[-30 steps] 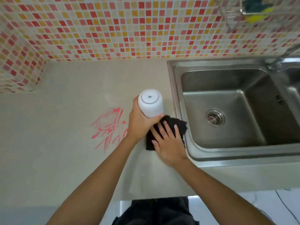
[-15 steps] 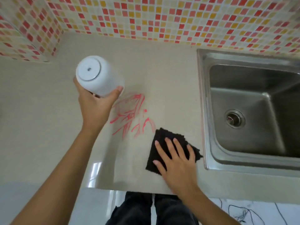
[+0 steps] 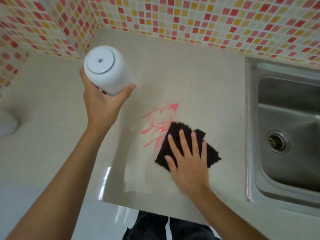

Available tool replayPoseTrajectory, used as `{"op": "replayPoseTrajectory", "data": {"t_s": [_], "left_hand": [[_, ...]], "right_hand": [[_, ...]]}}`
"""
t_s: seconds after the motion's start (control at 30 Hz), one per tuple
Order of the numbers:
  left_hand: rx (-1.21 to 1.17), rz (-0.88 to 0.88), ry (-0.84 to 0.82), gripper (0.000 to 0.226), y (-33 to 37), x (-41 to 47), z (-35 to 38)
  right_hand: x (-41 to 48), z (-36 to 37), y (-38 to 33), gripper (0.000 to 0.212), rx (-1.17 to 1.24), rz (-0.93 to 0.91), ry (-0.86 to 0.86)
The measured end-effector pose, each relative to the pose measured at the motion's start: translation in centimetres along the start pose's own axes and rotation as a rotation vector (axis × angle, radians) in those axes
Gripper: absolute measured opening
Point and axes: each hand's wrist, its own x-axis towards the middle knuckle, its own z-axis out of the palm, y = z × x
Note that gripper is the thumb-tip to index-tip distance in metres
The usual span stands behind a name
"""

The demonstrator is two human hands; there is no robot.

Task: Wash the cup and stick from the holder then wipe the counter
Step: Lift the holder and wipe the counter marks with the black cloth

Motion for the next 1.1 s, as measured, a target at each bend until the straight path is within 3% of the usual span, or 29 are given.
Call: {"op": "replayPoseTrajectory", "data": {"t_s": [0.13,0.23,0.37,0.43,0.53,0.67,0.73,0.87,1.0,1.1], "left_hand": [[0.053,0.032,0.007,0.095,-0.8,0.6,-0.9],[0.099,0.072,-0.02,0.093,-1.2,0.8,-0.6],[0.094,0.064,-0.006,0.096,-2.2,0.7,-0.7],[0.086,0.058,-0.023,0.098,-2.4,1.0,-1.2],[0.108,0.07,-0.012,0.098,-2.4,1.9,-3.1],[0.128,0.082,0.006,0.098,-2.1,3.0,-5.0],[0.124,0.066,-0.002,0.097,-1.9,3.0,-4.8],[0.102,0.042,-0.024,0.096,-2.3,2.4,-3.7],[0.079,0.014,-0.004,0.096,-2.9,1.1,-2.7],[0.073,-0.007,0.005,0.097,-3.1,0.4,-2.7]], "right_hand": [[-2.3,0.2,-3.0,0.061,0.014,-0.1,-0.064],[6.4,-0.1,-2.0,0.058,-0.01,-0.138,0.009],[19.6,-0.7,-0.3,0.058,0.008,0.029,0.037],[21.3,-0.4,0.1,0.059,0.006,0.078,0.041],[14.7,0.4,-2.2,0.059,0.018,0.079,0.095],[0.5,1.1,-7.4,0.061,0.043,-0.048,-0.015],[-0.9,1.0,-7.8,0.062,0.025,-0.108,-0.057],[9.4,0.5,-6.0,0.061,0.005,-0.186,0.003],[23.3,-0.5,-4.2,0.061,0.037,-0.026,0.0],[24.3,-0.1,-4.5,0.061,0.045,0.038,0.004]]}}
